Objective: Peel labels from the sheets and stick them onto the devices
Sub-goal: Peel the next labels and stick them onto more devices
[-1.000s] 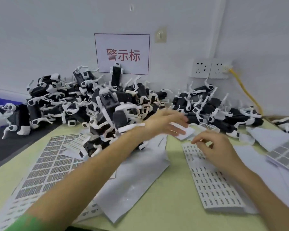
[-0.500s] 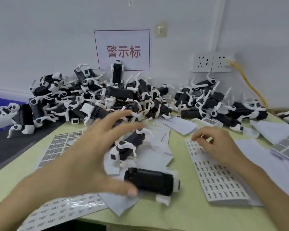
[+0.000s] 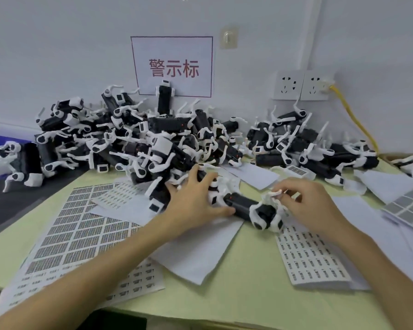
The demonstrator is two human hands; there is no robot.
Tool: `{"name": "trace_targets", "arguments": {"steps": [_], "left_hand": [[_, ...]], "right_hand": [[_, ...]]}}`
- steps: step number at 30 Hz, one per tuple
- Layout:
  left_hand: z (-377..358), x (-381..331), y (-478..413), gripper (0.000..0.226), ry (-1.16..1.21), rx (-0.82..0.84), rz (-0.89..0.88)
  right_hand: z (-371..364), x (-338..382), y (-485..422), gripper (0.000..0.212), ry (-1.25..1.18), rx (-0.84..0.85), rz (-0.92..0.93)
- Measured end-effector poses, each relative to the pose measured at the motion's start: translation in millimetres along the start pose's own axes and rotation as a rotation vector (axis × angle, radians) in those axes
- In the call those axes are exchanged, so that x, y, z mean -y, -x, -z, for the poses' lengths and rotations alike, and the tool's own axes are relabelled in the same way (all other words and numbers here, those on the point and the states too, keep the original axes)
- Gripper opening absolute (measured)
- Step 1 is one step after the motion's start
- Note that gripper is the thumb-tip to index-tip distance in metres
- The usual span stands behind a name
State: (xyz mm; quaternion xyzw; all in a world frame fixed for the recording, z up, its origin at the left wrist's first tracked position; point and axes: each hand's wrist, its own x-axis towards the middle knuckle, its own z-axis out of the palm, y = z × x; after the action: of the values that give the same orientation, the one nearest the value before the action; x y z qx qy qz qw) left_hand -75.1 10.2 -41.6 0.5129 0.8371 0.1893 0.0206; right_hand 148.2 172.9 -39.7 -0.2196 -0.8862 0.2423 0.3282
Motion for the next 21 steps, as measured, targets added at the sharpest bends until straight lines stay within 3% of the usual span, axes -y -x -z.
{"name": "trace_targets", "arguments": {"steps": [6,8,11,14,16,18,21], "left_hand": [[-18.5,-35.6,-58.5,0.073,-0.061,-0.093,0.126],[-20.2,-43.3,-69.4,0.075,-0.063,-0.074,0.139],[-11.8,-44.7,-71.7,0.087,-0.036,0.020,0.162],[3.9,-45.6,-59.2,0.095,0.068,0.142,0.114],[14.3,-48.7,-46.5,0.084,0.064,0.154,0.031],[22.9,-55.0,-33.3,0.063,0.032,0.049,-0.065],[24.8,-64.3,-17.1,0.036,0.182,-0.157,-0.208]], "right_hand": [[7.1,-7.3,-1.4,0.016,-0.038,-0.039,-0.062],[5.7,-9.3,-1.1,0.015,-0.004,0.077,-0.121],[-0.2,-10.6,1.4,0.030,0.100,0.216,-0.157],[-2.0,-8.8,0.2,0.024,0.074,0.157,-0.120],[-2.9,-7.9,-0.6,0.020,0.051,0.115,-0.098],[-3.9,-7.1,-0.6,0.016,0.035,0.087,-0.069],[-5.0,-7.3,-0.7,0.009,0.022,0.037,-0.065]]}}
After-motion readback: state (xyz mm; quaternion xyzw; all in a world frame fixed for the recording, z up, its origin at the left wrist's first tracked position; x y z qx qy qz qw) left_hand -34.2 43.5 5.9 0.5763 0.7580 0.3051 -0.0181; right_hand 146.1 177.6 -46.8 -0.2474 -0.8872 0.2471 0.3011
